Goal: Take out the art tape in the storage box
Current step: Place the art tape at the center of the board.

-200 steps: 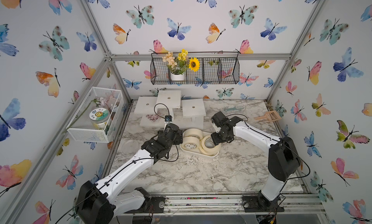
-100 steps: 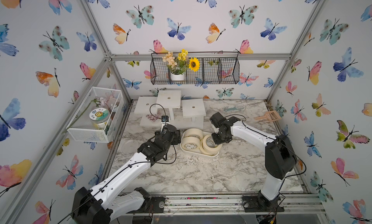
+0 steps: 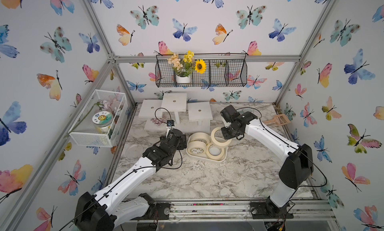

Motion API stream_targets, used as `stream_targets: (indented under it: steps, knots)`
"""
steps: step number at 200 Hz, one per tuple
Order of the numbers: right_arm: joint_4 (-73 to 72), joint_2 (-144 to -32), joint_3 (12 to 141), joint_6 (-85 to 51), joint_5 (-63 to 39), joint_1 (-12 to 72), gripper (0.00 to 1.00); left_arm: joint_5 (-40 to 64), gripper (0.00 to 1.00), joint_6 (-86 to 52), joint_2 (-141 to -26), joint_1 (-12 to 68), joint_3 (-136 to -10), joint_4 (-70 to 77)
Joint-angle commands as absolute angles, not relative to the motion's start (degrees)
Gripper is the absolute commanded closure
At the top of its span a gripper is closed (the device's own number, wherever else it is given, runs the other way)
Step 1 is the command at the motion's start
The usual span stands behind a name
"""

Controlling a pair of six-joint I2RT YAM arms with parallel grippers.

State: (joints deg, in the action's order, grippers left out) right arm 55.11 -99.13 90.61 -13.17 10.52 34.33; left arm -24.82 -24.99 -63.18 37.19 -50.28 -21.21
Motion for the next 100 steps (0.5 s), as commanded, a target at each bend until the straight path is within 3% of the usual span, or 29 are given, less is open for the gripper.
stream_targets:
  steps: [1,49,100]
  knots:
    - [55.94,-98.52,90.14,-11.70,11.67,30.12,0.99,-25.84,0.16,-25.49,-62.98,36.91,-49.92,-21.00]
    - [49.06,-100.70,86.32,-11.31,6.42,17.95,0.99,-23.13,0.19,-25.40,-62.03,36.91,-49.56,-20.38]
    - [40.19,-105.08,82.04,-9.75,2.12,11.00,0.99,-19.23,0.22,-26.70,-62.23,37.30,-48.83,-19.28]
